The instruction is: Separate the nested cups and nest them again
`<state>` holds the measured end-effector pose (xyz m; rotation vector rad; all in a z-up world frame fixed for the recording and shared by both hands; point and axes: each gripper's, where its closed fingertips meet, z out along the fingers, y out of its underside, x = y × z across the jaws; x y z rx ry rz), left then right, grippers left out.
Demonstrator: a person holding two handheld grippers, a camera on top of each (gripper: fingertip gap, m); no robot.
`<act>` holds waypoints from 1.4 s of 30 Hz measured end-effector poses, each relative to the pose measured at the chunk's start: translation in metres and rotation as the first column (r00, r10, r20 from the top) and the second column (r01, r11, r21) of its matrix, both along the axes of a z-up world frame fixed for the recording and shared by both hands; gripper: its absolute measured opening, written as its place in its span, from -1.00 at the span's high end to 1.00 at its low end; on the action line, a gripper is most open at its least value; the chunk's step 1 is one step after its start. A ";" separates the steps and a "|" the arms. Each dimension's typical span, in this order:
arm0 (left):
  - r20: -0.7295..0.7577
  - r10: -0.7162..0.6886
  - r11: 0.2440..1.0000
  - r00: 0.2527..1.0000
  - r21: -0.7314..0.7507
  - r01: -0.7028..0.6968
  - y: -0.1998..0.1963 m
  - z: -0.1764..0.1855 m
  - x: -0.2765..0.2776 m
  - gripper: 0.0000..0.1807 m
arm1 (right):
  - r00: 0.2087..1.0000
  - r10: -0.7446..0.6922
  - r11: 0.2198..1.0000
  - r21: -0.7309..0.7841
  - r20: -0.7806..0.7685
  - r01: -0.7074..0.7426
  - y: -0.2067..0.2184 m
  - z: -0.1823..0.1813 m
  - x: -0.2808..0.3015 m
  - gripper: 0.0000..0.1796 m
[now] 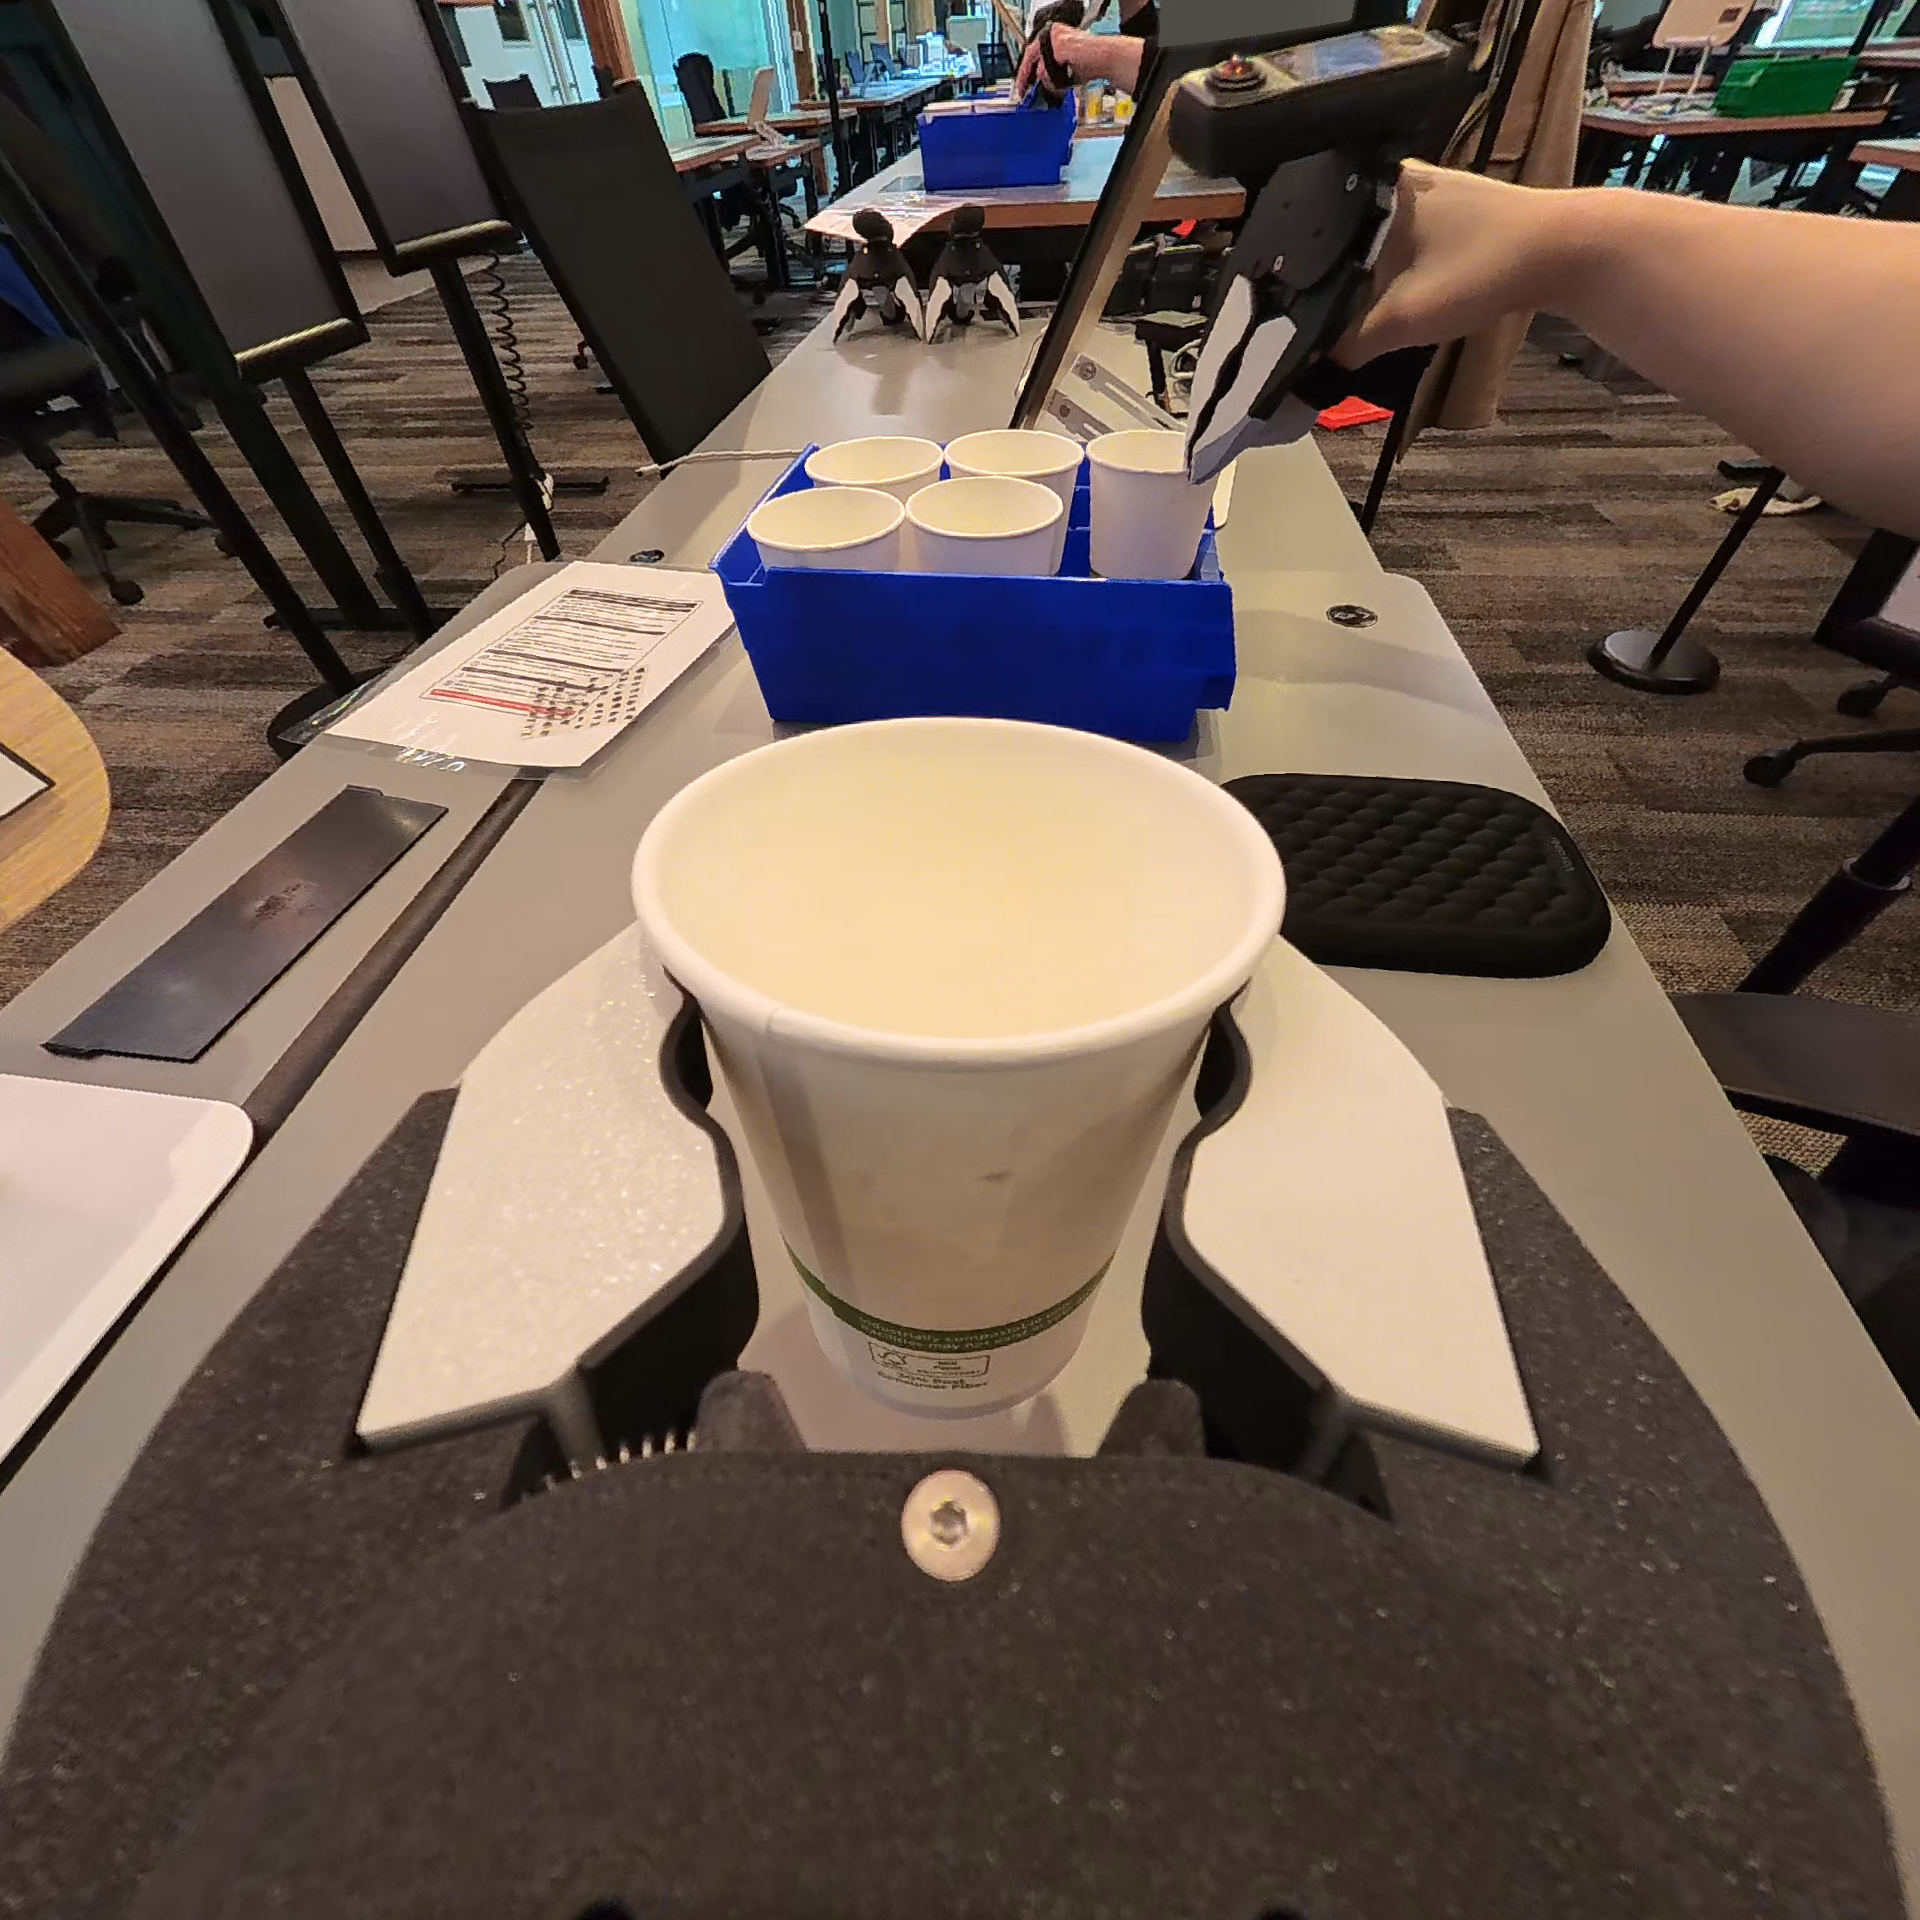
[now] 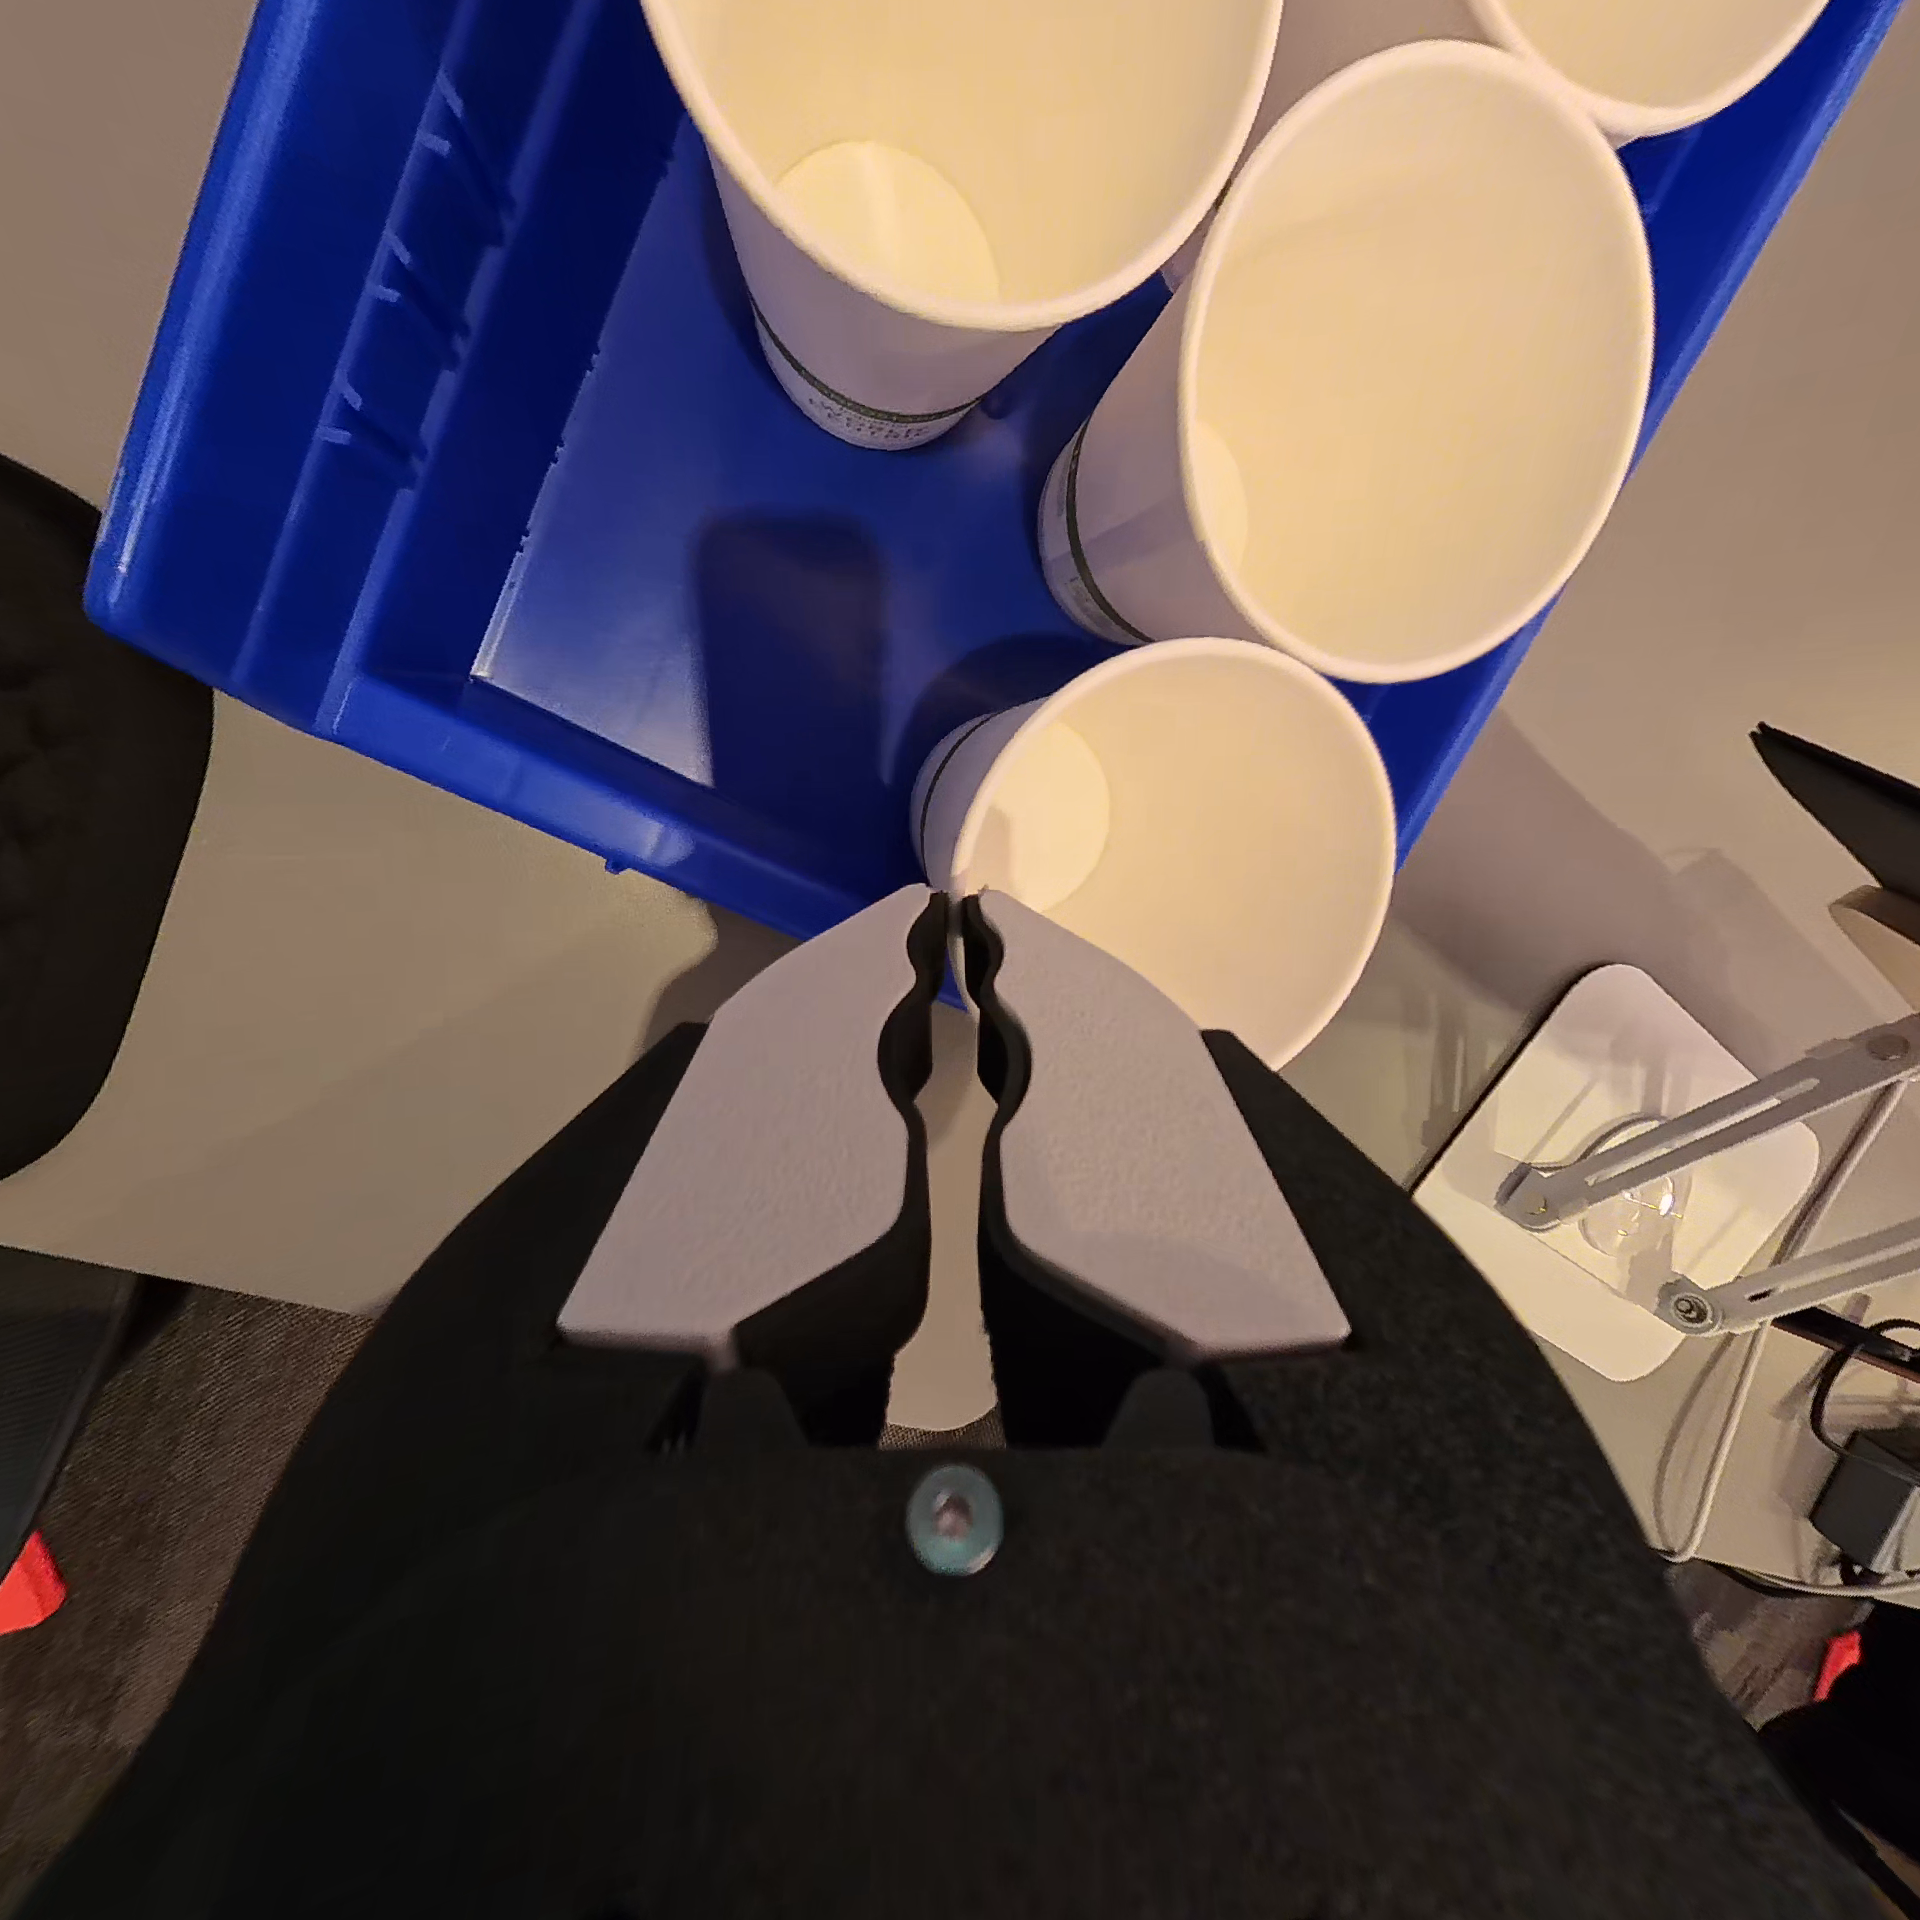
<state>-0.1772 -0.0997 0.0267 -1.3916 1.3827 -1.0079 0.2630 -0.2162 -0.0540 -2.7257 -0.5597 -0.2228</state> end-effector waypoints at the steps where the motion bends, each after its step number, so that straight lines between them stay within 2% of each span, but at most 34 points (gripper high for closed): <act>1: 0.000 -0.001 1.000 1.000 0.000 0.001 0.000 0.000 0.000 -0.03 | 1.000 -0.001 1.000 -0.004 -0.003 0.001 0.000 -0.001 0.000 0.97; 5: 0.000 -0.001 1.000 1.000 -0.002 0.001 0.000 0.000 0.000 -0.03 | 1.000 -0.009 1.000 -0.010 -0.011 0.009 0.002 -0.002 -0.001 0.97; 8: 0.001 -0.004 1.000 1.000 -0.002 0.004 -0.001 0.001 0.000 -0.03 | 0.999 -0.019 0.999 -0.026 0.034 0.020 0.000 -0.003 0.005 0.72; 10: 0.004 -0.003 1.000 1.000 0.001 0.003 -0.001 0.002 -0.001 -0.03 | 0.999 -0.009 1.000 0.000 0.048 0.009 0.000 0.003 0.003 0.70; 13: 0.016 -0.005 1.000 1.000 -0.003 0.005 -0.001 0.005 -0.001 -0.03 | 0.997 0.002 0.993 0.116 0.082 -0.011 0.010 0.036 -0.004 0.68; 16: 0.023 -0.009 1.000 1.000 -0.010 0.009 -0.002 0.006 0.000 -0.03 | 0.986 0.051 0.959 0.268 0.159 -0.092 0.031 0.090 -0.030 0.63; 19: 0.015 -0.009 1.000 1.000 -0.009 0.009 -0.003 0.004 0.002 -0.03 | 0.959 0.250 0.888 0.364 0.130 -0.281 0.052 0.136 -0.109 0.62; 21: 0.015 -0.007 1.000 1.000 -0.010 0.007 -0.003 0.003 0.002 -0.03 | 0.894 0.444 0.813 0.390 0.063 -0.431 0.058 0.155 -0.184 0.63; 24: 0.011 -0.008 1.000 1.000 -0.010 0.008 -0.004 0.003 0.002 -0.03 | 0.706 0.707 0.644 0.391 0.023 -0.658 0.053 0.167 -0.292 0.67; 26: 0.008 -0.011 1.000 1.000 -0.005 0.011 -0.005 0.002 0.002 -0.03 | 0.584 0.808 0.516 0.384 0.079 -0.766 0.051 0.167 -0.344 0.72; 28: 0.007 -0.013 1.000 1.000 -0.002 0.013 -0.007 0.003 0.002 -0.03 | 0.500 0.861 0.444 0.347 0.089 -0.826 0.051 0.160 -0.384 0.73; 33: 0.016 -0.023 1.000 1.000 0.005 0.023 -0.010 0.007 0.001 -0.03 | 0.364 0.929 0.342 0.221 0.068 -0.913 0.051 0.129 -0.438 0.73; 42: 0.030 -0.043 0.999 0.999 0.019 0.043 -0.015 0.015 -0.001 -0.03 | 0.325 0.942 0.314 0.116 0.087 -0.942 0.065 0.107 -0.451 0.79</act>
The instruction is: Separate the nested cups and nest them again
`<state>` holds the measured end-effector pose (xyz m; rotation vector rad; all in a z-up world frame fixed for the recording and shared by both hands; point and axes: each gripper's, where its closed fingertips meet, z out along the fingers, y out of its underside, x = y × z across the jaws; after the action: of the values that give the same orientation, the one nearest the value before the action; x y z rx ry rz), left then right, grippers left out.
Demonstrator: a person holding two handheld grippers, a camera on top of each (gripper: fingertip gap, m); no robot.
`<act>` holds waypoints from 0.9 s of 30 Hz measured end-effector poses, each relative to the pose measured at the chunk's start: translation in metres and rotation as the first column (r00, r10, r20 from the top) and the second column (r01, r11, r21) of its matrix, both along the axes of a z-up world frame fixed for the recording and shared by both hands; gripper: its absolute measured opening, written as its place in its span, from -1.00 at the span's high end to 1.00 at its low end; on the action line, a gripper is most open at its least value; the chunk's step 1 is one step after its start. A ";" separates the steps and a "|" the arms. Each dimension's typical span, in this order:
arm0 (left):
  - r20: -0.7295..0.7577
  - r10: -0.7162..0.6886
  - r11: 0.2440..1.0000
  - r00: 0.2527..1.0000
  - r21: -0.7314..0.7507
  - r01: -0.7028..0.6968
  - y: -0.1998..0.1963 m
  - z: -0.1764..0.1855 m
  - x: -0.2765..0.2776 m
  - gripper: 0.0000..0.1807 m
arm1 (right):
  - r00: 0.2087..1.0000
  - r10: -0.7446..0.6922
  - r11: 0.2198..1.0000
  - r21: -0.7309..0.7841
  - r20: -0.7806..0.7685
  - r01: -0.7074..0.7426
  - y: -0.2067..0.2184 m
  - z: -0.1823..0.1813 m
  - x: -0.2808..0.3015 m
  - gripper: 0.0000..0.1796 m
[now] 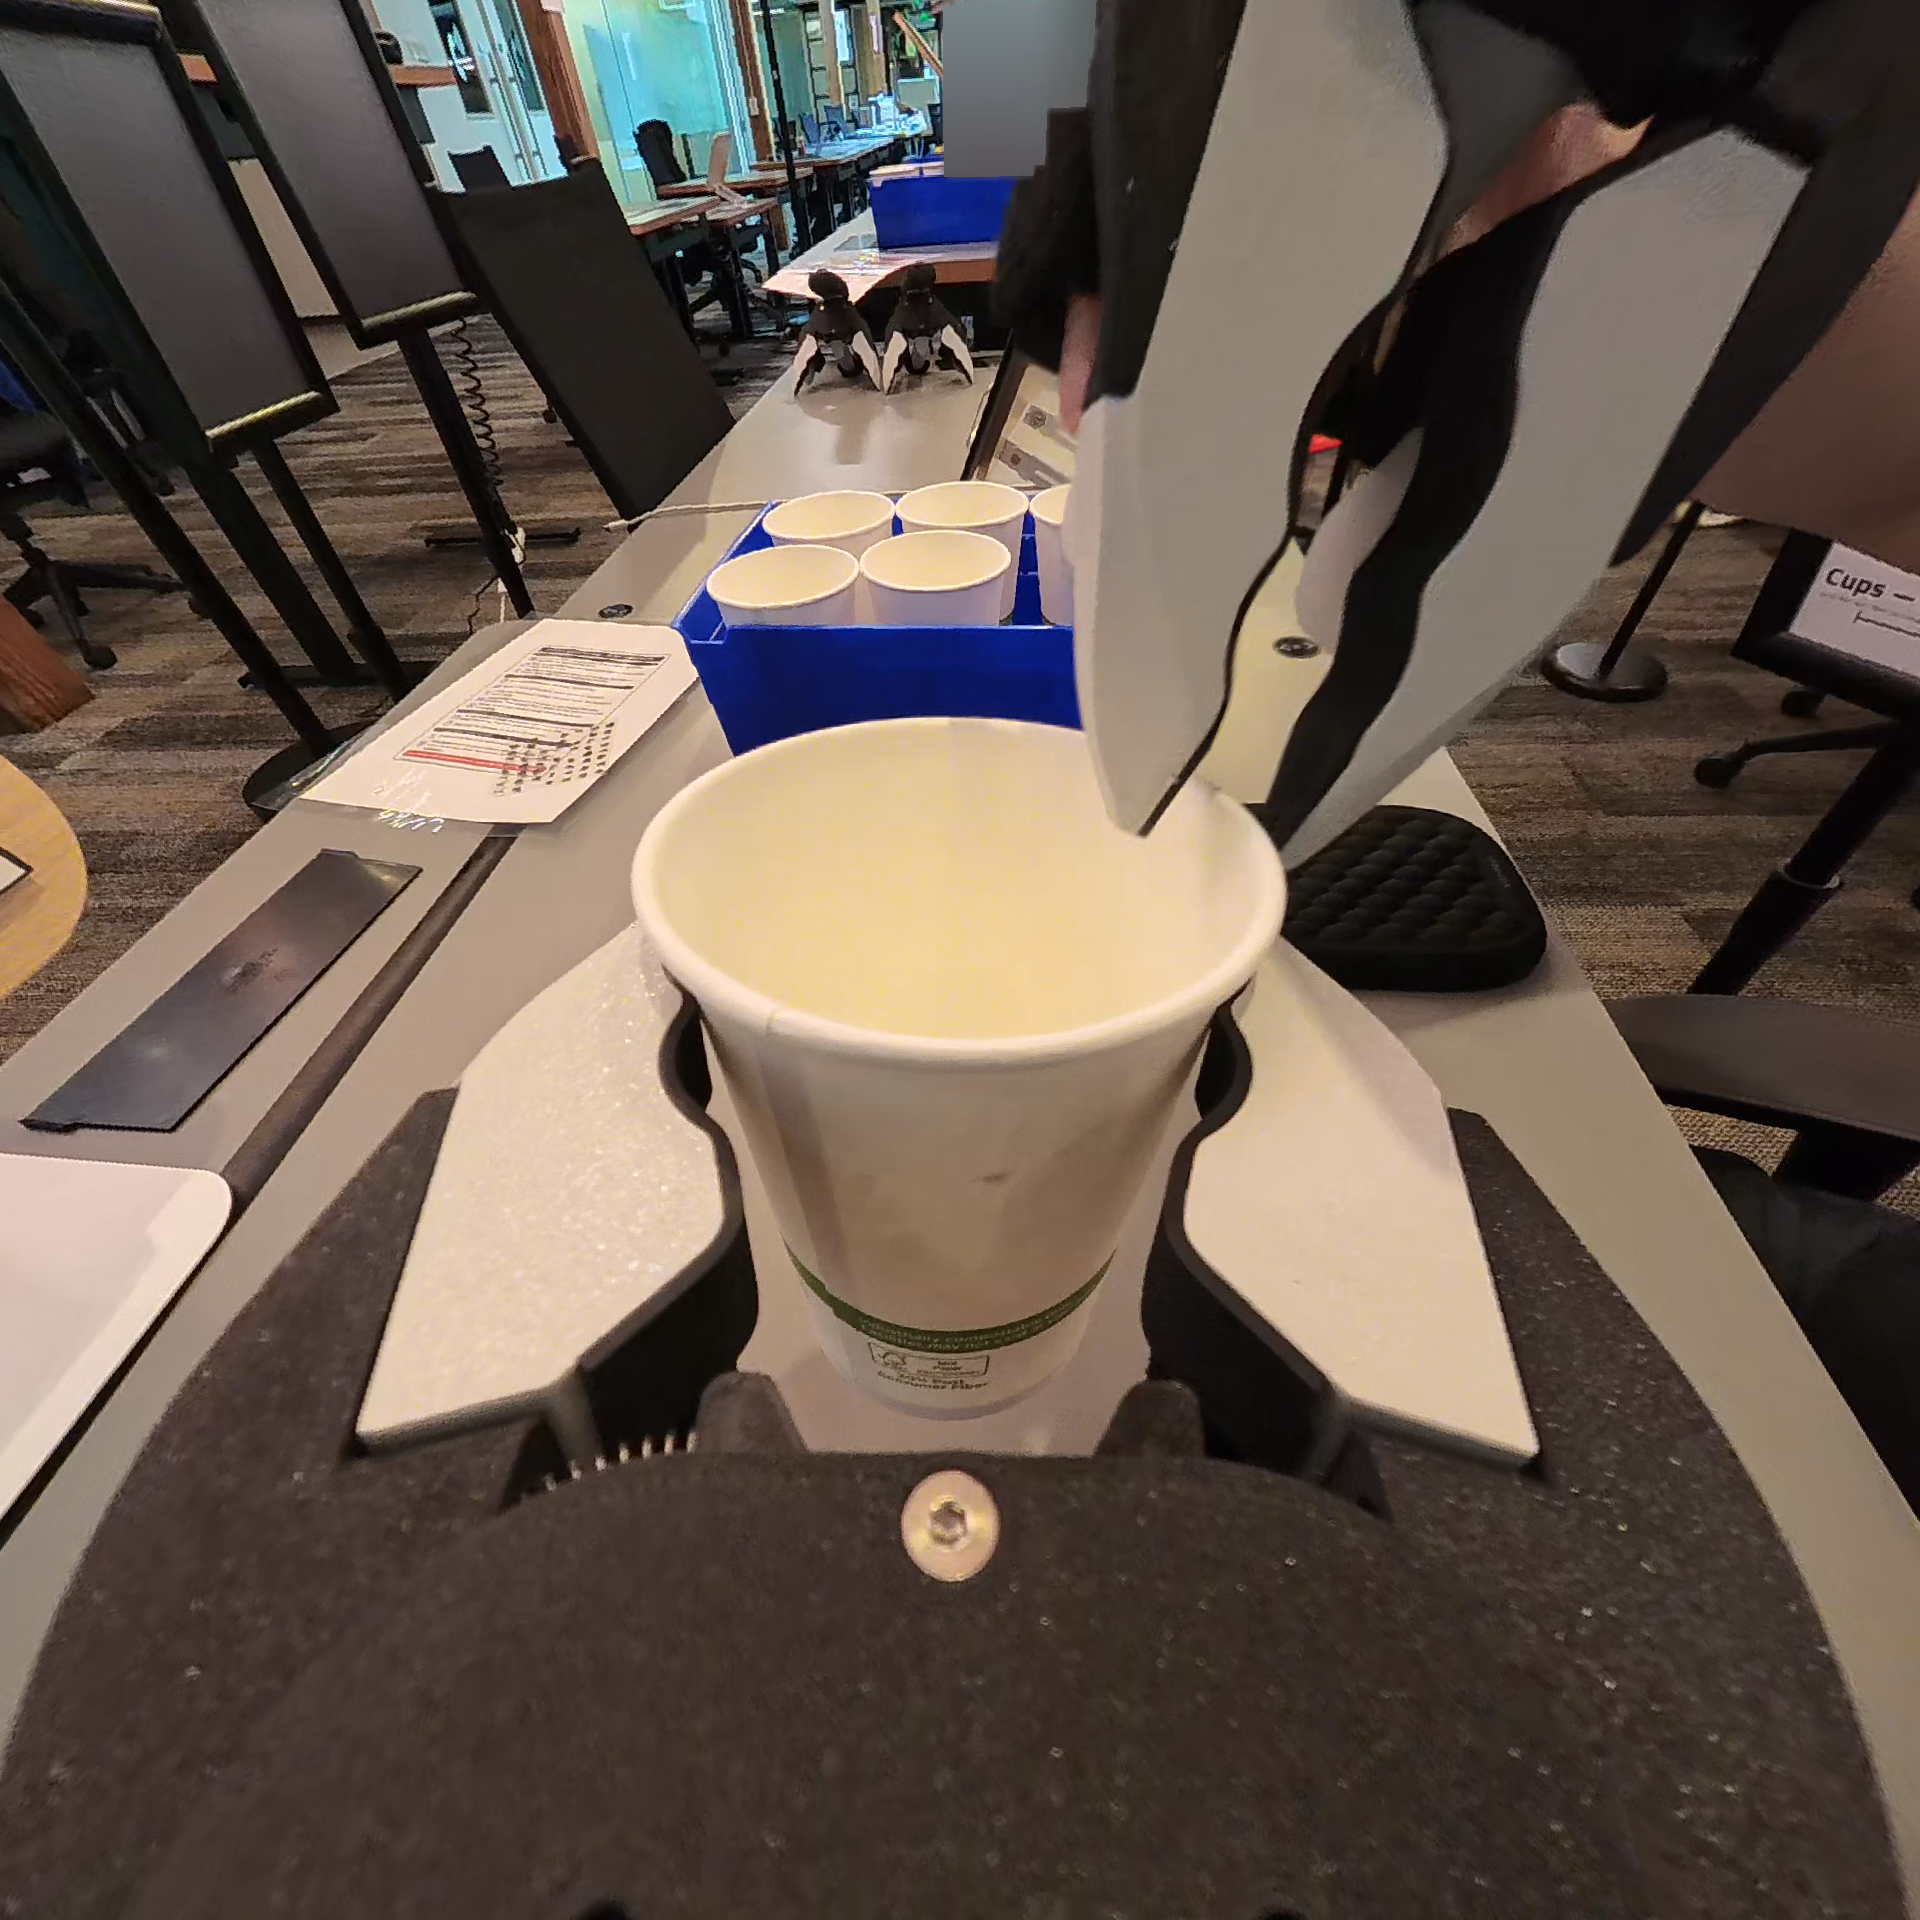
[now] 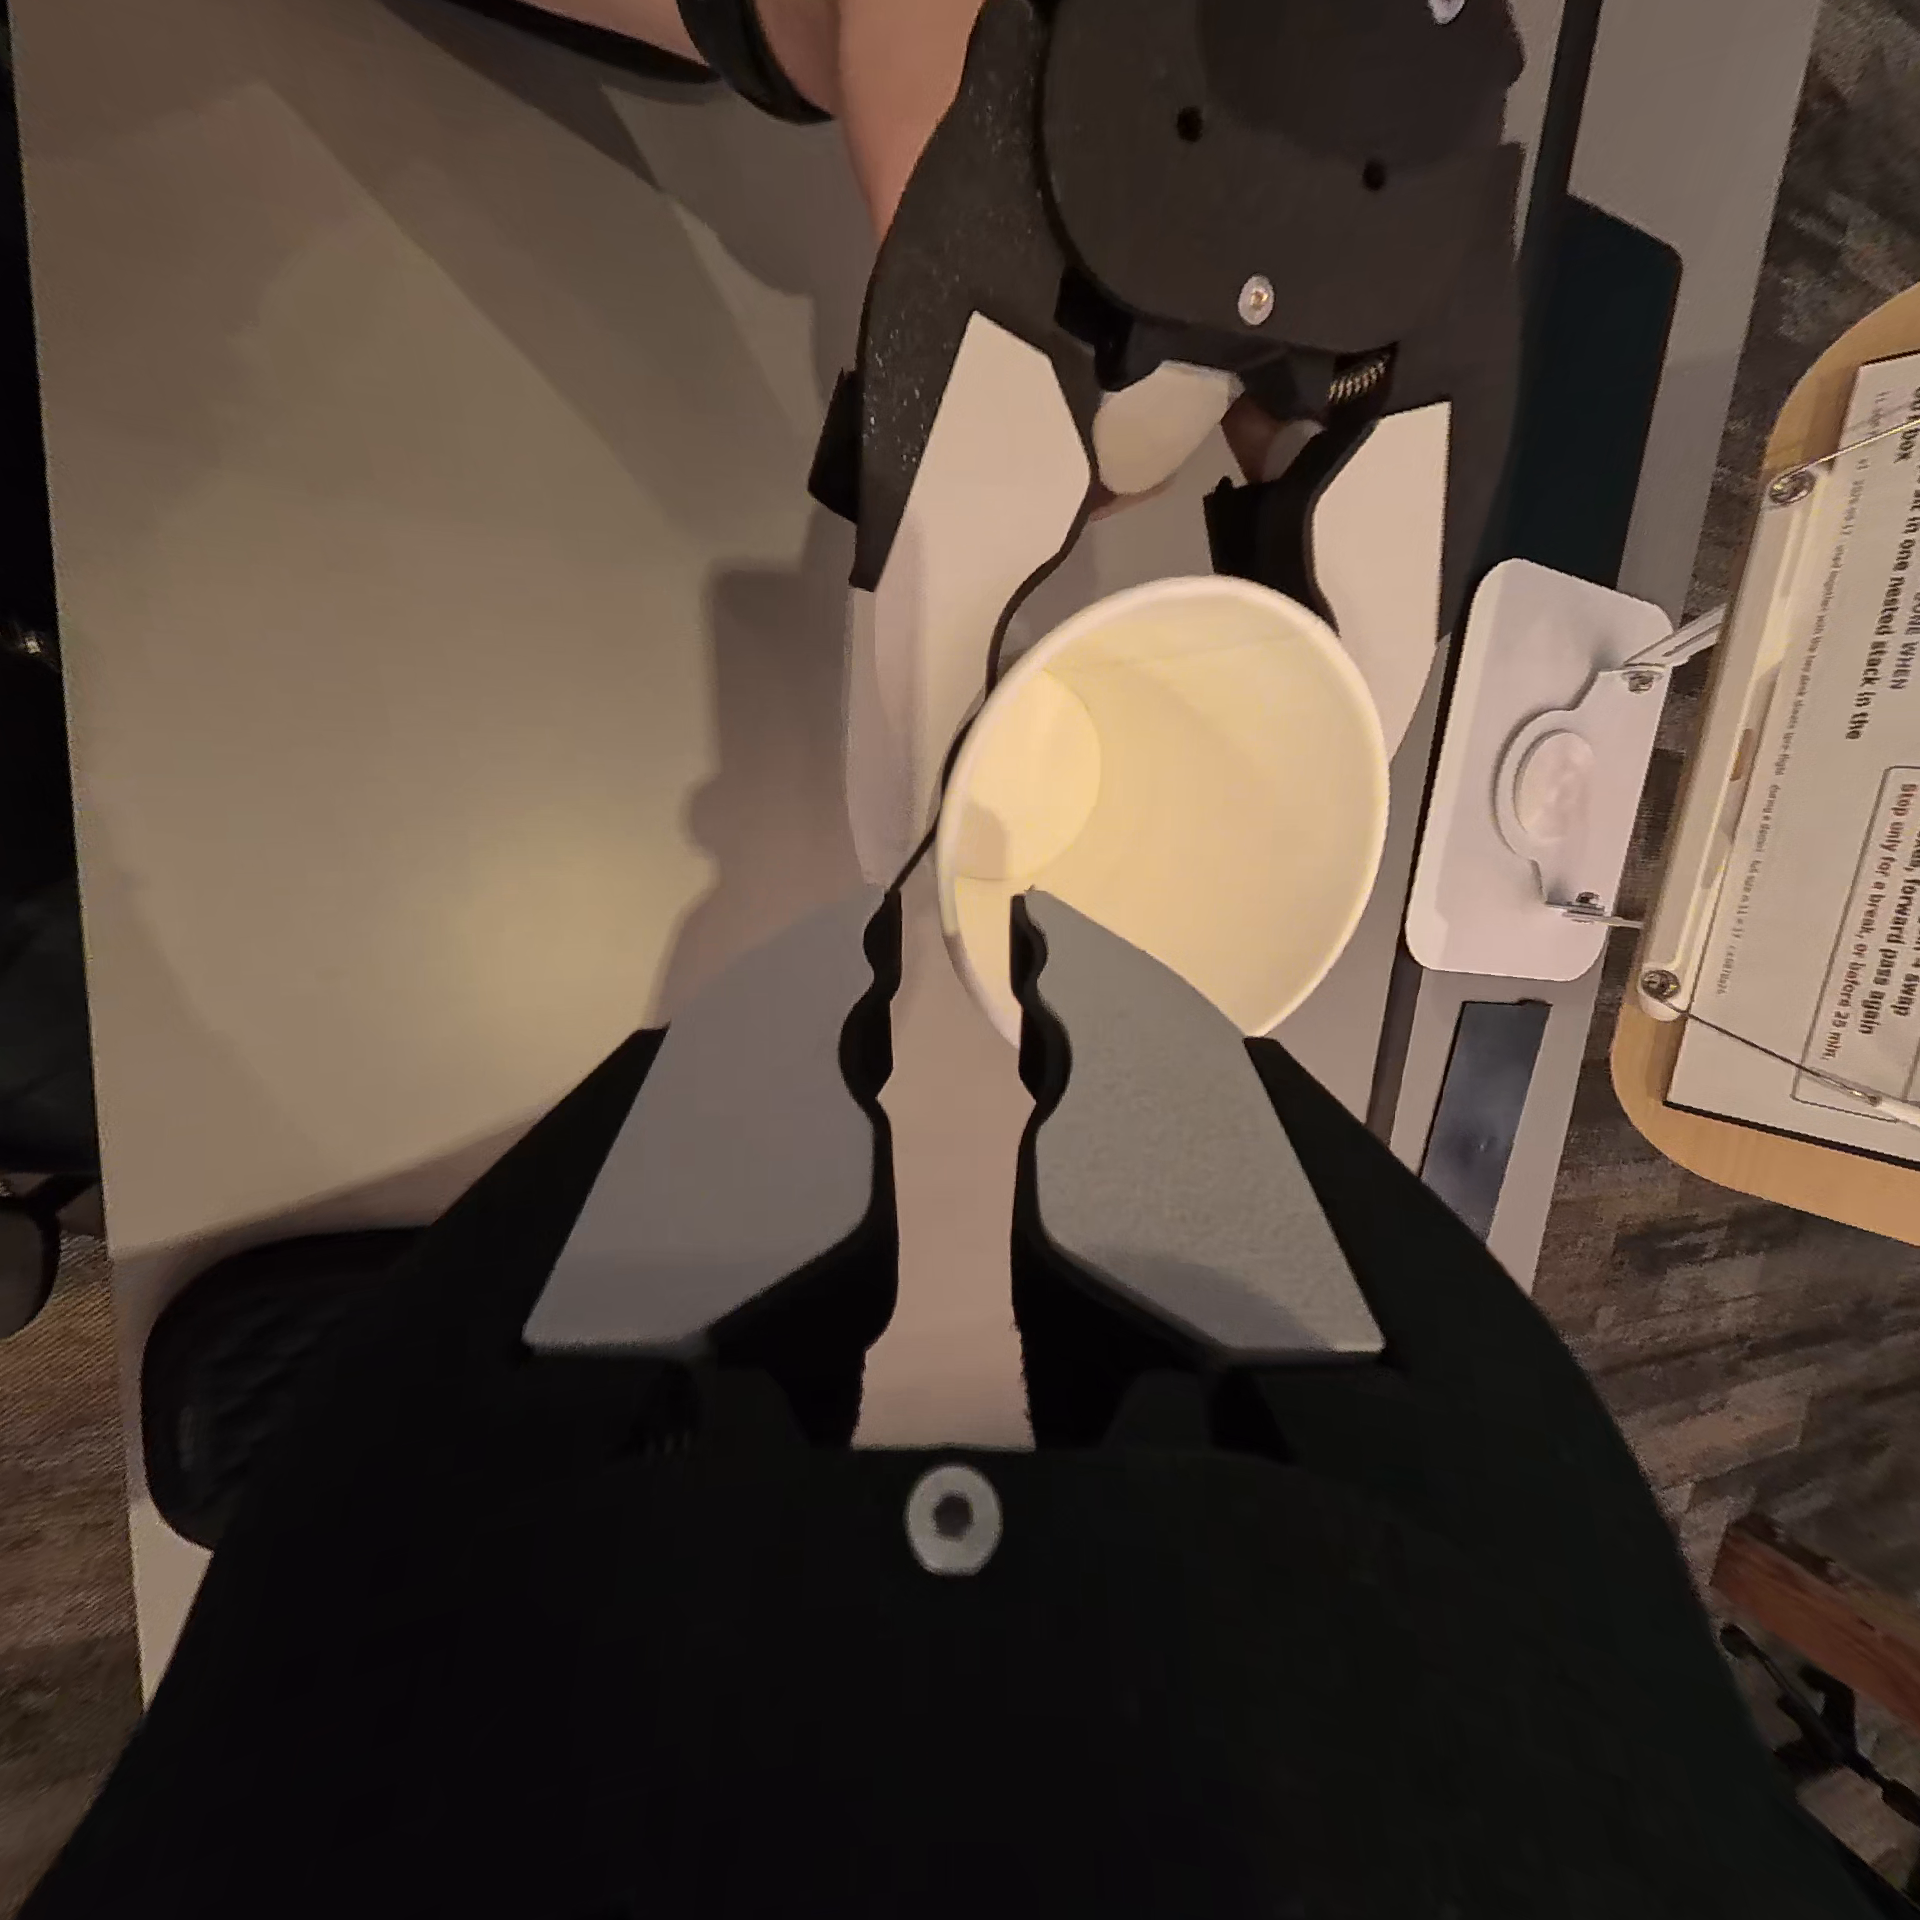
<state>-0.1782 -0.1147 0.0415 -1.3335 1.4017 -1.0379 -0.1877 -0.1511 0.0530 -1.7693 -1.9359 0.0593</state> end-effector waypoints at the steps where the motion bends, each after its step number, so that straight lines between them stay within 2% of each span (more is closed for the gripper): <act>1: 0.001 -0.005 1.000 1.000 0.000 0.005 -0.001 0.001 0.000 -0.03 | 1.000 0.000 1.000 -0.008 0.009 0.000 0.001 -0.002 0.001 0.80; 8: -0.006 -0.017 1.000 1.000 0.006 0.018 -0.004 0.001 -0.001 -0.03 | 0.999 0.020 0.999 -0.026 0.032 -0.019 0.001 -0.013 0.002 0.94; 13: -0.003 -0.070 0.996 0.998 -0.049 0.070 -0.010 -0.002 0.001 -0.05 | 0.999 0.037 0.999 -0.038 0.024 -0.036 -0.004 -0.012 -0.001 0.96; 19: 0.039 -0.052 0.998 0.998 -0.038 0.053 -0.009 0.005 0.000 -0.17 | 0.999 -0.024 1.000 -0.012 0.046 0.025 -0.001 0.000 0.017 0.97; 23: 0.053 -0.022 0.999 0.998 -0.043 0.024 0.000 0.010 -0.008 -0.17 | 0.986 -0.155 0.986 0.067 0.052 0.152 0.000 0.035 0.067 0.98; 25: 0.069 -0.004 0.999 0.998 -0.053 0.007 0.006 0.014 -0.013 -0.14 | 0.956 -0.289 0.953 0.107 0.044 0.283 0.002 0.059 0.115 0.98; 27: 0.081 0.009 0.998 0.997 -0.061 -0.004 0.011 0.017 -0.017 -0.13 | 0.887 -0.458 0.887 0.103 0.064 0.450 -0.002 0.071 0.178 0.98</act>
<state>-0.1956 -0.1038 0.0583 -1.3238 1.3139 -1.1263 -0.0098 -0.1534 0.1243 -2.1487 -1.5019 -0.2657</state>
